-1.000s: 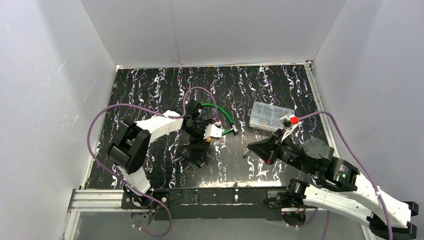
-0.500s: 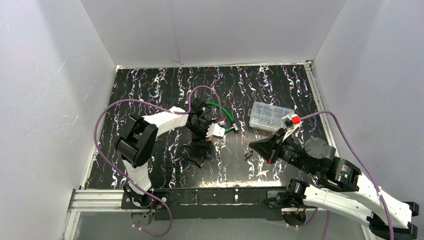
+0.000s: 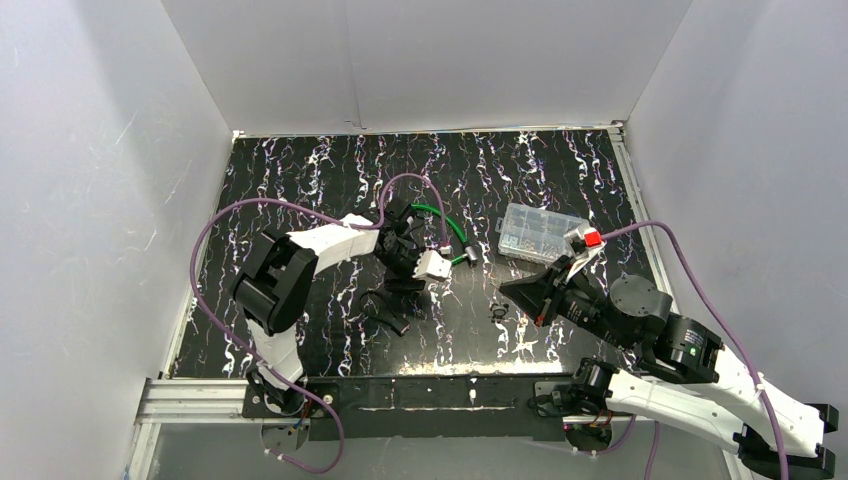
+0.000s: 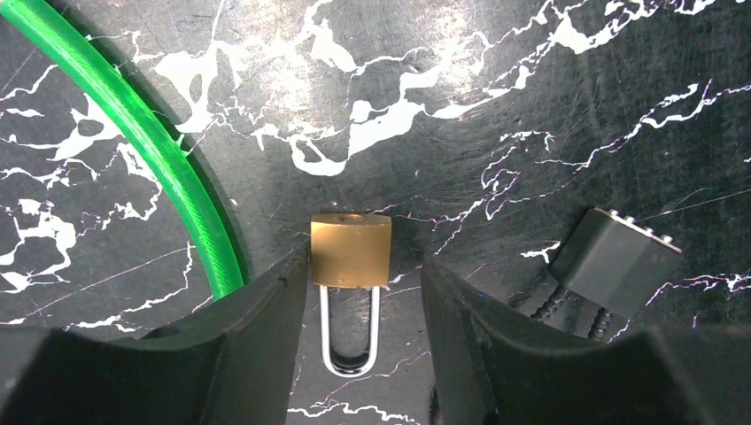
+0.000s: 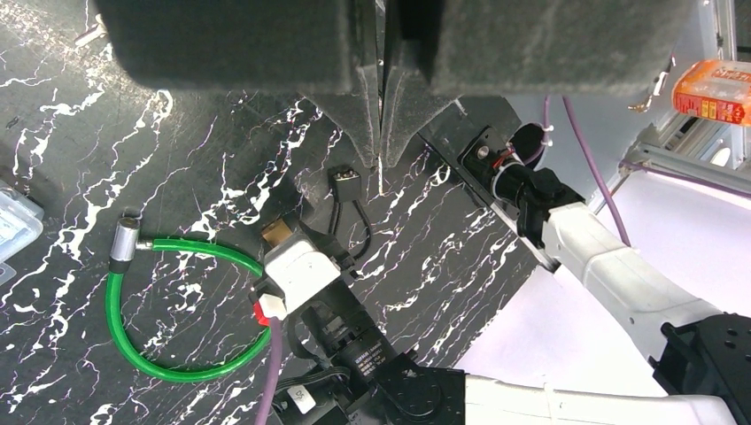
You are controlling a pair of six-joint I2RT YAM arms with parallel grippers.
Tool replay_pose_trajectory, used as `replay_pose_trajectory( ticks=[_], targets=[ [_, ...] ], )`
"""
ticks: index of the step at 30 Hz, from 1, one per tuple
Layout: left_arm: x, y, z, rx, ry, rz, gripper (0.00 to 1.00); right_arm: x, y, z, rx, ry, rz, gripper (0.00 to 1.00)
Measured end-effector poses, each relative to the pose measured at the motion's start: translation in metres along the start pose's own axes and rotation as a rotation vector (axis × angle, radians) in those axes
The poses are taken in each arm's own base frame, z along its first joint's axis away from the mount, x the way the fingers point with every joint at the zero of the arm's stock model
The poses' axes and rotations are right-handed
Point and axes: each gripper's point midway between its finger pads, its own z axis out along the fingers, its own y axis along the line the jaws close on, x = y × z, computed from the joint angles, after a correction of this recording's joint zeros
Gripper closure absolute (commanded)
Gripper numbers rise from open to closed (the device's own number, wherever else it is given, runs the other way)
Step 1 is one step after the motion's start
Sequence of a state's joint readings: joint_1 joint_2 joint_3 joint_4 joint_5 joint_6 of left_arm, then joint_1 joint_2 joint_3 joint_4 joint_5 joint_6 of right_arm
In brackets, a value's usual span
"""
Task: Unlock with the key
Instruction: Pick up the lock from the center of the board.
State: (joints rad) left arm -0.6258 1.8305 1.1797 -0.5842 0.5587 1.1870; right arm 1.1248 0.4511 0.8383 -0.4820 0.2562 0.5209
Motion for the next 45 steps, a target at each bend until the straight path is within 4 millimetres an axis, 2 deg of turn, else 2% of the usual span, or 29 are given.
replay_pose_trajectory(
  ticks=[2,5,7,8,13,16,20,25,27,29,31,33,35,38,40,42,45],
  targets=[
    [0.000,0.000,0.001,0.003,0.001,0.007,0.50,0.000,0.000,0.000,0.001,0.002,0.000,0.99],
    [0.003,0.000,0.004,0.011,0.005,0.016,0.40,0.002,-0.002,0.000,0.008,0.006,-0.002,0.99],
    [0.002,0.000,0.005,0.015,0.003,0.028,0.39,0.002,-0.003,0.000,0.013,0.009,-0.002,0.99],
    [0.002,-0.001,0.005,0.017,0.003,0.032,0.42,0.003,-0.004,0.000,0.015,0.011,-0.003,0.99],
    [-0.002,-0.002,0.008,0.025,0.001,0.048,0.69,0.003,-0.004,0.000,0.018,0.011,-0.003,0.99],
    [-0.003,-0.001,0.009,0.029,-0.004,0.056,0.82,0.003,-0.005,0.000,0.020,0.010,-0.003,0.99],
    [-0.004,0.000,0.009,0.027,-0.003,0.067,0.90,0.003,-0.005,0.000,0.024,0.008,-0.003,0.99],
    [-0.005,-0.003,-0.001,0.005,0.010,0.075,0.92,0.002,-0.005,-0.001,0.028,0.014,-0.004,0.99],
    [-0.016,-0.002,-0.017,-0.037,-0.004,0.090,0.91,0.000,-0.004,-0.001,0.030,0.019,-0.006,0.99],
    [-0.037,0.002,-0.045,-0.119,-0.040,0.135,0.91,-0.004,-0.001,-0.001,0.029,0.018,-0.006,0.99],
    [-0.069,0.005,-0.085,-0.246,-0.097,0.214,0.91,-0.009,0.001,0.000,0.026,0.015,-0.005,0.99],
    [-0.106,0.002,-0.135,-0.402,-0.171,0.323,0.94,-0.014,0.006,0.001,0.018,0.016,-0.005,0.99],
    [-0.143,-0.012,-0.187,-0.558,-0.248,0.451,0.96,-0.019,0.012,0.003,0.005,0.023,-0.008,0.99],
    [-0.181,-0.046,-0.242,-0.720,-0.336,0.624,1.00,-0.026,0.024,0.011,-0.019,0.049,-0.021,0.99],
    [-0.195,-0.072,-0.267,-0.802,-0.381,0.733,1.00,-0.030,0.034,0.020,-0.040,0.074,-0.033,0.99],
    [-0.201,-0.093,-0.279,-0.846,-0.409,0.805,1.00,-0.033,0.044,0.029,-0.068,0.101,-0.044,0.99],
    [-0.202,-0.108,-0.289,-0.881,-0.421,0.844,1.00,-0.035,0.057,0.042,-0.104,0.135,-0.060,0.99]
  ],
)
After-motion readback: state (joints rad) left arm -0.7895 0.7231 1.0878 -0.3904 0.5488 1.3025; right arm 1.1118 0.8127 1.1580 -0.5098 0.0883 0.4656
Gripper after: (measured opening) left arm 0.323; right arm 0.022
